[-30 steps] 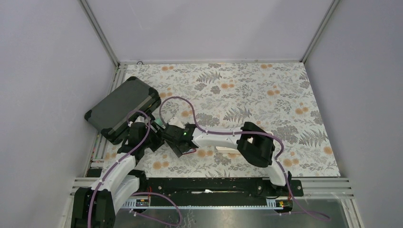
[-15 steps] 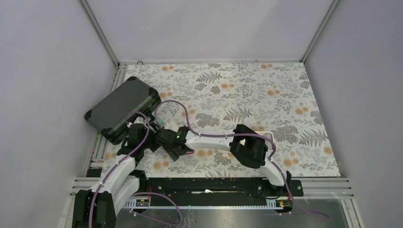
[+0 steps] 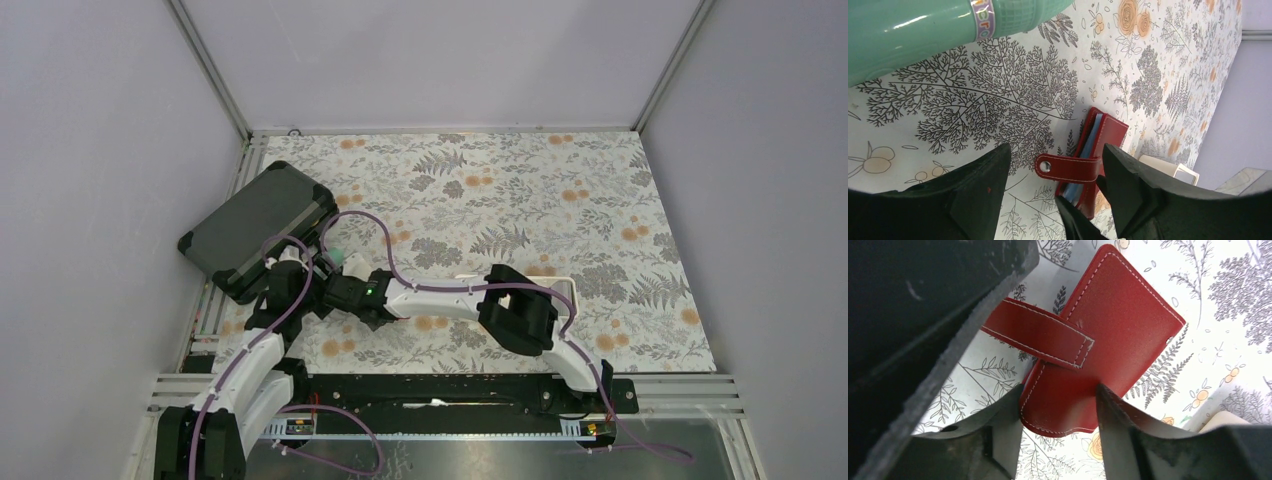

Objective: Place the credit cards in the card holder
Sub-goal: Close the card holder at the center of the board.

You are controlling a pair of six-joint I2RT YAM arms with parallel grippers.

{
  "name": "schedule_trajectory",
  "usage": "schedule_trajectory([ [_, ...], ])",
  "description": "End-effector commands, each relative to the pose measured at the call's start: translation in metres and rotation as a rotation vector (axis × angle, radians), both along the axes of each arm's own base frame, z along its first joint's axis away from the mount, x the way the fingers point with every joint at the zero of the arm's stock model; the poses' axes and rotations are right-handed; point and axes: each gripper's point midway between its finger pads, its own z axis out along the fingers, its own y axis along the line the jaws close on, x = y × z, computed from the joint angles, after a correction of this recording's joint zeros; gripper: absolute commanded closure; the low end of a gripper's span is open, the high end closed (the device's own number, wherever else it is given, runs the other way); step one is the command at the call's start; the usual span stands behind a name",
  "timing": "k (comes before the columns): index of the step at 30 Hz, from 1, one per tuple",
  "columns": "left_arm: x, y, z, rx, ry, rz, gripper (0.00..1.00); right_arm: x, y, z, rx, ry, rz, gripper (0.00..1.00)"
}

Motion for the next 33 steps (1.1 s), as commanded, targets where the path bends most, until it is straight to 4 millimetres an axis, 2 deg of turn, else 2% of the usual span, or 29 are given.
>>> schedule_trajectory([
  [1, -0.005, -0.007, 0.002, -0.015, -0.015, -0.053, 0.30, 0.012, -0.009, -0.025, -0.074, -0.044, -0.034, 0.51],
  [3, -0.006, -0.008, 0.003, -0.020, -0.023, -0.060, 0.30, 0.012, -0.010, -0.029, -0.085, -0.045, -0.031, 0.57],
  [6, -0.006, -0.011, 0.005, -0.026, -0.042, -0.085, 0.31, 0.013, -0.010, -0.033, -0.079, -0.050, -0.030, 0.76],
  [9, -0.007, -0.015, 0.007, -0.036, -0.058, -0.114, 0.31, 0.012, -0.012, -0.037, -0.063, -0.050, -0.033, 0.90],
  [11, -0.007, -0.018, 0.009, -0.044, -0.068, -0.128, 0.31, 0.011, -0.011, -0.037, -0.043, -0.050, -0.038, 0.93],
  [15, -0.008, -0.022, 0.009, -0.059, -0.064, -0.152, 0.31, 0.009, -0.007, -0.026, 0.043, -0.026, -0.053, 0.93],
  [18, -0.009, -0.022, 0.007, -0.063, -0.063, -0.152, 0.31, 0.005, -0.004, -0.013, 0.122, -0.001, -0.049, 0.55],
  [20, -0.008, -0.021, 0.010, -0.061, -0.075, -0.140, 0.30, 0.003, -0.003, 0.001, 0.164, 0.003, -0.041, 0.40],
  [27, 0.002, -0.016, 0.024, -0.008, -0.120, -0.144, 0.28, -0.010, 0.003, 0.046, 0.288, 0.066, 0.020, 0.16],
  [33, 0.010, -0.018, 0.030, 0.019, -0.125, -0.180, 0.27, -0.017, -0.004, 0.077, 0.375, 0.119, 0.033, 0.08],
])
